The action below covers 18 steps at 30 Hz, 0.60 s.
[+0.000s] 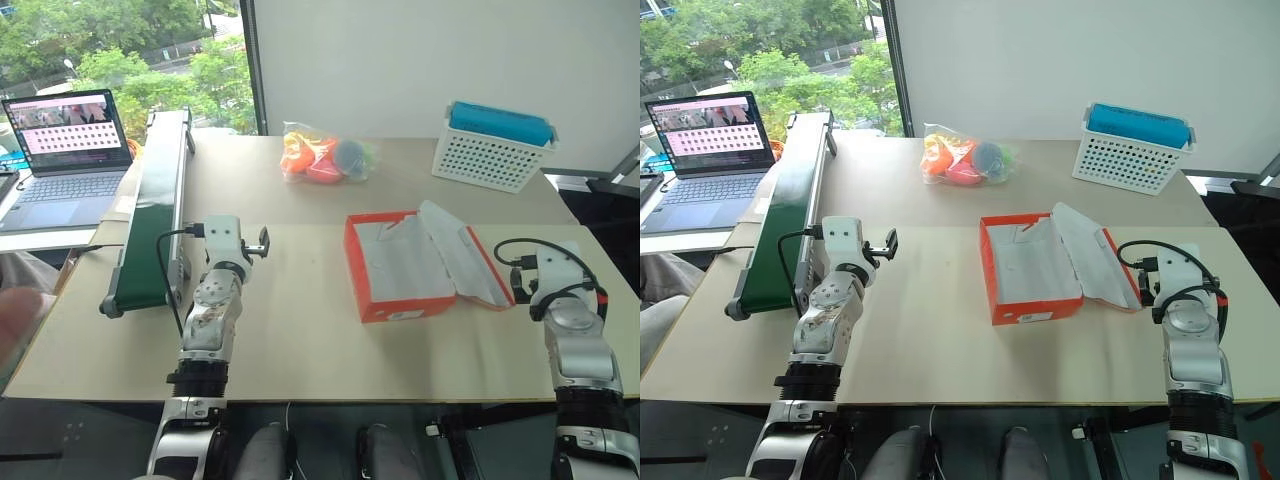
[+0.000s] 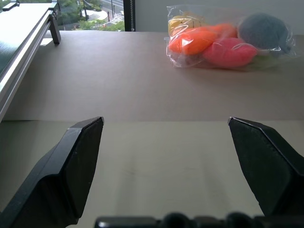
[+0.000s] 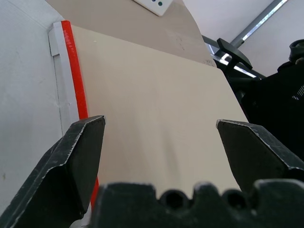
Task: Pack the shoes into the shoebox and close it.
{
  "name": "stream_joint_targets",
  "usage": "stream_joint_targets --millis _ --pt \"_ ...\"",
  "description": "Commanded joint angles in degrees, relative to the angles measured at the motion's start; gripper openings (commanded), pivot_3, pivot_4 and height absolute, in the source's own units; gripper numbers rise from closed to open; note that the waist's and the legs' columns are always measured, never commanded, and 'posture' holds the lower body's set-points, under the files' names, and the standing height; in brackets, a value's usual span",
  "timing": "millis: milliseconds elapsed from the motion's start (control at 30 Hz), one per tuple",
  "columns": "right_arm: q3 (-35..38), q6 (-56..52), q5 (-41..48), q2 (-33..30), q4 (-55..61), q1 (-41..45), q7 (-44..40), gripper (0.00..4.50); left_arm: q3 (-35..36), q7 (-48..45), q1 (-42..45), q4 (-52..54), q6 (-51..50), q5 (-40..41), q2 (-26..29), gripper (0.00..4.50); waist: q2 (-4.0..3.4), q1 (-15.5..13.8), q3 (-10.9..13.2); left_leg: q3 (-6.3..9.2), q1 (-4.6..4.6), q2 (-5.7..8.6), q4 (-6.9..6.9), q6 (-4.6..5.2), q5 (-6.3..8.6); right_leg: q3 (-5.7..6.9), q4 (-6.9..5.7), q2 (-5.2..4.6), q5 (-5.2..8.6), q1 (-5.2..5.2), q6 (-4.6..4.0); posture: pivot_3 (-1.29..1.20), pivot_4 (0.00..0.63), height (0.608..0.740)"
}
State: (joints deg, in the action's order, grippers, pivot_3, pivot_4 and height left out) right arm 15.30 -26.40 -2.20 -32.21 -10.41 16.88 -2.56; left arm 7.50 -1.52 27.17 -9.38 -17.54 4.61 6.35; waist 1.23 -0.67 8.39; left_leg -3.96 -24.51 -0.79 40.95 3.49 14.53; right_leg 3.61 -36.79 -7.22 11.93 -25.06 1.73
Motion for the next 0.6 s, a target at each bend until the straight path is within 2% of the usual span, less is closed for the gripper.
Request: stream_joint_targets --millis 33,133,267,433,600 --pt "2.90 -0.12 0.44 -0.66 4.62 -0.12 0.73 4.44 -4.24 -2.43 0.75 2.84 3.15 -2.40 0.90 4.50 0.00 0.00 0.00 0.00 0.00 0.00 0.00 0.00 0.00 0.00 0.00 0.00 0.00 0.00 0.00 0.00 0.150 0.699" --pt "6.97 -2.79 8.26 2.26 11.75 3.11 -1.56 4.44 -9.15 -4.57 -0.20 5.07 8.31 -6.13 2.43 4.50 -0.04 -0.04 0.05 0.00 -0.06 0.01 0.00 0.00 0.00 0.00 -0.01 0.00 0.00 -0.05 0.00 0.00 0.150 0.699" --pt "6.09 -10.39 23.05 4.78 21.20 9.67 -11.75 4.44 -8.36 -3.59 -0.73 7.30 11.91 -8.02 4.53 4.50 -0.07 0.72 0.15 -0.03 -0.07 -0.03 0.00 0.00 0.00 -0.05 0.00 0.01 -0.07 -0.10 -0.04 0.00 0.150 0.699" --pt "-1.21 -20.46 36.85 2.62 33.82 11.61 -24.38 4.44 -0.80 -1.46 -1.14 8.06 7.77 -4.26 6.33 4.50 -0.10 0.68 0.18 0.15 -0.04 -0.15 -0.06 -0.01 0.00 0.12 -0.06 0.17 -0.08 -0.11 -0.13 0.00 0.150 0.699" --pt "-14.31 -21.48 39.04 -3.41 41.86 8.83 -36.37 4.44 10.74 1.99 -1.91 7.67 -0.40 0.97 9.33 4.50 0.04 0.44 0.37 0.17 -0.14 -0.04 -0.03 0.01 0.01 0.19 0.06 -0.03 -0.08 -0.09 -0.07 0.00 0.150 0.699"
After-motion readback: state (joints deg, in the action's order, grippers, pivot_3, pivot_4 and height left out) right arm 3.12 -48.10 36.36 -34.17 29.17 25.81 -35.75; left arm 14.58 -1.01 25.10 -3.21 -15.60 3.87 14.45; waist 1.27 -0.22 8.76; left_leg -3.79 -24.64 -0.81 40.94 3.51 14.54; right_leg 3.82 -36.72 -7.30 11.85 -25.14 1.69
